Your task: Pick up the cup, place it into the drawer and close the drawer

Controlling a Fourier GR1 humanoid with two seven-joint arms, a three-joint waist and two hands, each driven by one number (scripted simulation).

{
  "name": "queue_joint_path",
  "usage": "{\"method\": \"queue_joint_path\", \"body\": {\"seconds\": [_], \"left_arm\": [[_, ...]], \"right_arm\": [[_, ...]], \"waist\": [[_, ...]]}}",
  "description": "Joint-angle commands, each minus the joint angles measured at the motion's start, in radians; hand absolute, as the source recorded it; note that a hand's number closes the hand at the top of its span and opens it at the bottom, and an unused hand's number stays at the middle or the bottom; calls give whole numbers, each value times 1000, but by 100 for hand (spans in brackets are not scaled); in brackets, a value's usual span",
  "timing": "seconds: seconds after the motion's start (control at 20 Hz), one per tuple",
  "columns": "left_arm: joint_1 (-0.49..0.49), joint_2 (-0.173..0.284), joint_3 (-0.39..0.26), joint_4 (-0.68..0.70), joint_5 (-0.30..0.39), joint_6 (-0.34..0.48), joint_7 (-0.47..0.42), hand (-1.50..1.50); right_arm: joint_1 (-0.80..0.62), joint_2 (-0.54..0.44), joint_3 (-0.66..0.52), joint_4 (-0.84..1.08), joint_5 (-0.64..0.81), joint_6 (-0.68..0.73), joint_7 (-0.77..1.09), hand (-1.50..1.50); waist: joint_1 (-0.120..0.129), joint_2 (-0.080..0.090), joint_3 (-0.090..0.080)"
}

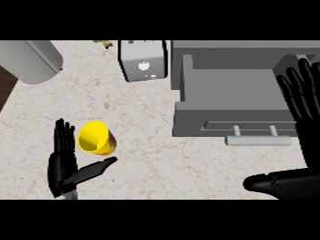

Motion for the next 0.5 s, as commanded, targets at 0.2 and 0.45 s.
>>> {"method": "queue_joint_path", "body": {"seconds": [0.2, 0.45], "left_arm": [[-110, 48, 107, 224, 56, -66, -113, -150], [-100, 34, 85, 207, 37, -56, -95, -150]], "right_arm": [[16, 9, 30, -17, 12, 12, -3, -150], [-5, 2, 12, -84, -12, -13, 86, -150]], "waist": [[-2, 0, 0], [-1, 0, 0]]}}
